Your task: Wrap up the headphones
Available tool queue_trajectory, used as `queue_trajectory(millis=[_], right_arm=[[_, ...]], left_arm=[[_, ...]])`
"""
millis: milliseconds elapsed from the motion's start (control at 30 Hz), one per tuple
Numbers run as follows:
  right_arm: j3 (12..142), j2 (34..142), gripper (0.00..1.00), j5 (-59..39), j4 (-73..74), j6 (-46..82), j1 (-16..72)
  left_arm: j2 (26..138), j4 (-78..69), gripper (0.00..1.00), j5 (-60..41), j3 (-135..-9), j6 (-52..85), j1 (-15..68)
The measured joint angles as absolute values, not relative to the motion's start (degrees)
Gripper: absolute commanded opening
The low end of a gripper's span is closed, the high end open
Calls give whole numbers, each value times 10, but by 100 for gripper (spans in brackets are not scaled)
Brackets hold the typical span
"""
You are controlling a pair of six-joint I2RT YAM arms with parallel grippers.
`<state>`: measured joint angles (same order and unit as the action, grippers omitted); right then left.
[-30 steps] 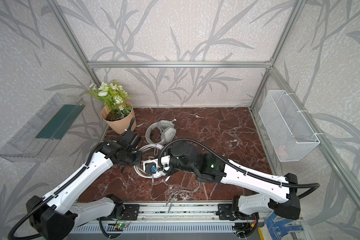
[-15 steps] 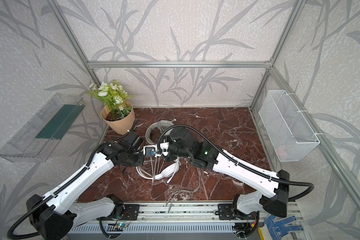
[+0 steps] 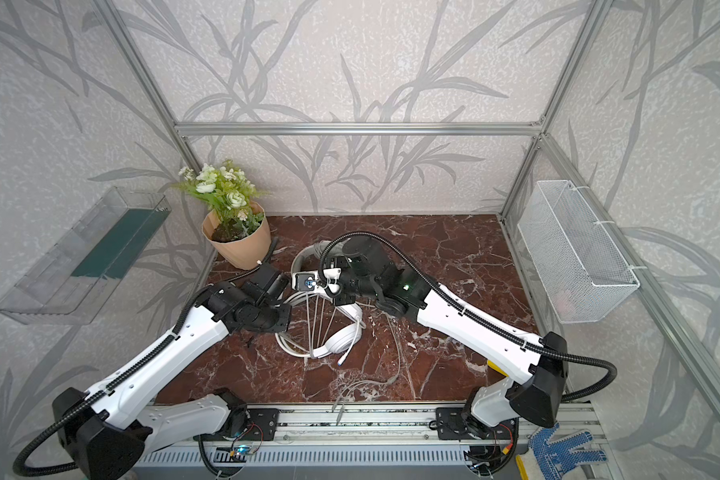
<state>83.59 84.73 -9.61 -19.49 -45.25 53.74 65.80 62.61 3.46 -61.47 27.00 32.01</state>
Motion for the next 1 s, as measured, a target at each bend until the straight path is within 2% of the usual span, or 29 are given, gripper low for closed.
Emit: queue_trajectory(millis=[533,1000], right_arm=[[840,901,0,-126,-162,-420,480],[834,933,0,-140,-132,-393,466]], left_arm=[[644,634,0,37,-649,282,339],[640,645,0,47,-666,283,348]])
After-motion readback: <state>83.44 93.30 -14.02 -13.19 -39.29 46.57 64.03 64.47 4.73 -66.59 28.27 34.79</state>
